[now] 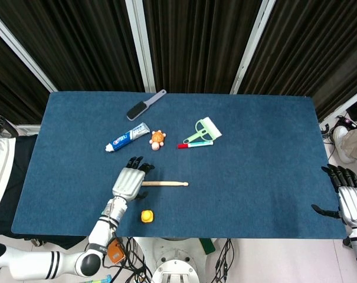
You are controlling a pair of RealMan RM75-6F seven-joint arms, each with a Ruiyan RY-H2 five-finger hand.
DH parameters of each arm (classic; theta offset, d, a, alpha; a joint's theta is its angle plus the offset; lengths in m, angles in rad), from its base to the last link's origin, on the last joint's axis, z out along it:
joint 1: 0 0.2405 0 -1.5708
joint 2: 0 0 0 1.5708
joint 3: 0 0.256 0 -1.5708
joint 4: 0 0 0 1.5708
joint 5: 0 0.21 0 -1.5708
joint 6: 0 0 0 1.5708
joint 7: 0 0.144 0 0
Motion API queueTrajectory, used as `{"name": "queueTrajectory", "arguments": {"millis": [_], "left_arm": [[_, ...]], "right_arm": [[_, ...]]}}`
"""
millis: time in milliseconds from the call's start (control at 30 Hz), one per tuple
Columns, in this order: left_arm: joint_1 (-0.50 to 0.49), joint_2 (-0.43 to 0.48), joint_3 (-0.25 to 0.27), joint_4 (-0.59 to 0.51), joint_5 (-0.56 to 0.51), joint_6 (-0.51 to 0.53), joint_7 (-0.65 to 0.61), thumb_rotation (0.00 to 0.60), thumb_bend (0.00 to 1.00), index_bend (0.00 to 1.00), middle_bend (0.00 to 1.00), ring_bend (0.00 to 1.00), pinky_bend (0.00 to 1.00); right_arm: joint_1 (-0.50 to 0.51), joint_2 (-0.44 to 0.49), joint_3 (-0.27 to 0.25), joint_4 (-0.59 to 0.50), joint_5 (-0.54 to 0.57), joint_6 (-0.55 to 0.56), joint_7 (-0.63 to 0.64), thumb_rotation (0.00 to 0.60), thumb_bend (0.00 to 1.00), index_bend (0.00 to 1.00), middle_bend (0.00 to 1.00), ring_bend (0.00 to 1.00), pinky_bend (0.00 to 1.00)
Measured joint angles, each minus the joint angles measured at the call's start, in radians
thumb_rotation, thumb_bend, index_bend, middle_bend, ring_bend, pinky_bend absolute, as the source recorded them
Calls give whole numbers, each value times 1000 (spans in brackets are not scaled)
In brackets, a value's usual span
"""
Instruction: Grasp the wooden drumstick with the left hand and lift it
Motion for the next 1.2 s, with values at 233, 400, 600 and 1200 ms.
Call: {"name": "queueTrajectory", "arguments": {"millis": [233, 400, 600, 1200], "left_arm": [[-42, -52, -12, 70, -61, 7, 39, 600, 244, 250, 278, 73, 77], [-58, -75, -11, 124, -83, 10, 40, 600, 250, 284, 292, 84, 77], [-60, -95, 12, 157, -86, 33, 41, 600, 253, 316, 328, 111, 77], [-60, -154, 36, 183, -57, 76, 46, 600, 275, 411, 448, 203, 89]], "right_arm": [[1, 2, -1, -4, 0, -3, 0, 600, 181, 184, 136, 89, 0], [2, 2, -1, -4, 1, -6, 1, 600, 182, 184, 136, 89, 0], [3, 2, 0, -4, 3, -7, 3, 600, 182, 184, 136, 88, 0], [6, 4, 1, -7, 12, -18, 10, 600, 182, 191, 136, 89, 0]]}}
